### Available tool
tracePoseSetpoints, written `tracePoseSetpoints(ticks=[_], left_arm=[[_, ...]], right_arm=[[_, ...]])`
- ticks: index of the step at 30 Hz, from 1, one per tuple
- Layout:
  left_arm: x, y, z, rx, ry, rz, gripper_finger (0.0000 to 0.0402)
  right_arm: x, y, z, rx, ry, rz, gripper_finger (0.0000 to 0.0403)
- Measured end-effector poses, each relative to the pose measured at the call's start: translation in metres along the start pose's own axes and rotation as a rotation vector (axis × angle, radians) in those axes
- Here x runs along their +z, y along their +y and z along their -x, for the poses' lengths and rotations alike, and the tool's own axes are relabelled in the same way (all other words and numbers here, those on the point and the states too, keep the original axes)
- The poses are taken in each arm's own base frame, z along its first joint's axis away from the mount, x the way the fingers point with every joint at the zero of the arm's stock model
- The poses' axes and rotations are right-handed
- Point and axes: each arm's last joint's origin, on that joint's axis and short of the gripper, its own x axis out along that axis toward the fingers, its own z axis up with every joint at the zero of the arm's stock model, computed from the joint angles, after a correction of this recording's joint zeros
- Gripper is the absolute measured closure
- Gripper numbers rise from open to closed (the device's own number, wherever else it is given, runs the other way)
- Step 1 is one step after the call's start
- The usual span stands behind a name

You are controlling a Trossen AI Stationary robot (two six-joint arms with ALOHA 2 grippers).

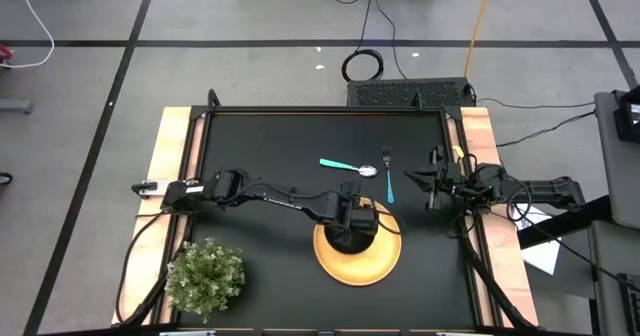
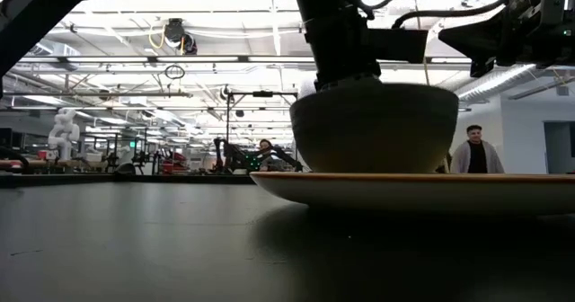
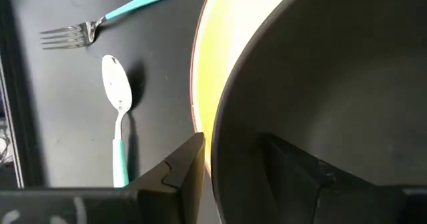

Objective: Set table place
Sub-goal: Put the black bowl on the yellow plate, then put the blue fork to the right of the black bowl on the yellow plate

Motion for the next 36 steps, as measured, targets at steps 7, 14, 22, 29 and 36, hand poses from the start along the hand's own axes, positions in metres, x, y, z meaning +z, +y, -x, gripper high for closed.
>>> tracePoseSetpoints(ticks=[7, 14, 22, 29, 36], left_arm=[[0.0015, -0.0074, 0.004, -0.001, -0.009, -0.002, 0.0247], [0.0021, -0.0097, 0.0062, 0.038, -0.009, 0.002, 0.0247], [0.0024, -0.0082, 0.0057, 0.04, -0.012, 0.05, 0.0247], [0.0023, -0.0051, 0.0039, 0.004, -0.017, 0.076, 0.0238], [0.0027, -0.0073, 0.0046, -0.071, -0.026, 0.086, 0.0158]], right_arm=[[0.0, 0.0, 0.0, 0.0, 0.0, 0.0, 0.0403], [0.0, 0.0, 0.0, 0.0, 0.0, -0.018, 0.0403], [0.0, 0.0, 0.0, 0.0, 0.0, -0.019, 0.0403], [-0.0001, 0.0, 0.0, 0.0, 0.001, -0.019, 0.0403], [0.0001, 0.0, 0.0, 0.0, 0.0, -0.019, 0.0403]])
